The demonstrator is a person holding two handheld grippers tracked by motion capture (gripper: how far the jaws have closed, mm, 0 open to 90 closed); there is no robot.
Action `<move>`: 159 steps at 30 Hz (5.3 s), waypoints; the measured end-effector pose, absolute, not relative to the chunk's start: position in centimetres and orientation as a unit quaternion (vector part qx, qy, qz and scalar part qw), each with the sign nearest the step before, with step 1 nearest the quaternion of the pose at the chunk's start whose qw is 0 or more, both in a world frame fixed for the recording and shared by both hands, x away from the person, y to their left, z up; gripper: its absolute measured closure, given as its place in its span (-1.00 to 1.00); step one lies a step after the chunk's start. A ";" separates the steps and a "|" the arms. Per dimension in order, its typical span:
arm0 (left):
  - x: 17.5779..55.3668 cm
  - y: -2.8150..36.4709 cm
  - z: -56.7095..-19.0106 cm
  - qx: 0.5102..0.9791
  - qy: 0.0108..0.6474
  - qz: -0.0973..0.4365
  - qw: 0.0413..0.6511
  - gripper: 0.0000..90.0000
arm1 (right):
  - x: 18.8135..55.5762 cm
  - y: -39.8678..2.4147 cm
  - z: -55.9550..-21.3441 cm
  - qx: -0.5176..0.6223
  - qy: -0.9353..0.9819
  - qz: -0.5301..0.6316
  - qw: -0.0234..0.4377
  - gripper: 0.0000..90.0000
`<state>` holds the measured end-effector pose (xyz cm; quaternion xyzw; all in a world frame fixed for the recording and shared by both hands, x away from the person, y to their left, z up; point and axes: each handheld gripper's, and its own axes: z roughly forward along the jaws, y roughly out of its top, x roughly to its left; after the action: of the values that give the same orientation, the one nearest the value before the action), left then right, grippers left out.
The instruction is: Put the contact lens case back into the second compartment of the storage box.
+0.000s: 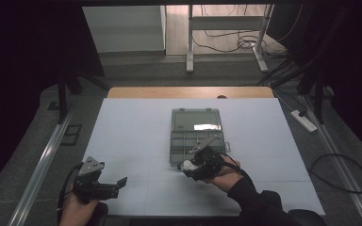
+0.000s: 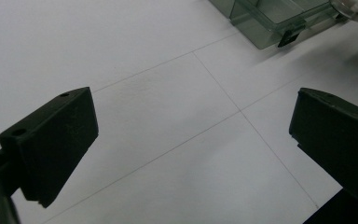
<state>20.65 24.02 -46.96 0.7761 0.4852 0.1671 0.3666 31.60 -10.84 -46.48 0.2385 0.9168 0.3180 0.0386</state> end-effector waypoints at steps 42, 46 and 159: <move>20.7 24.0 -47.0 0.777 0.484 0.166 0.365 -0.98 | 39.4 -9.6 -46.9 0.349 0.868 0.337 0.101 0.09; 20.7 24.0 -47.0 0.778 0.484 0.166 0.365 -0.98 | 40.0 -9.5 -47.2 0.354 0.866 0.336 0.107 0.09; 20.6 23.9 -46.9 0.780 0.480 0.168 0.366 -0.97 | 35.8 -15.2 -45.3 0.303 0.890 0.333 0.066 -0.99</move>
<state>20.60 23.89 -46.95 0.7798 0.4797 0.1675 0.3656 35.82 -15.17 -45.32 0.3032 0.8905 0.3330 0.0655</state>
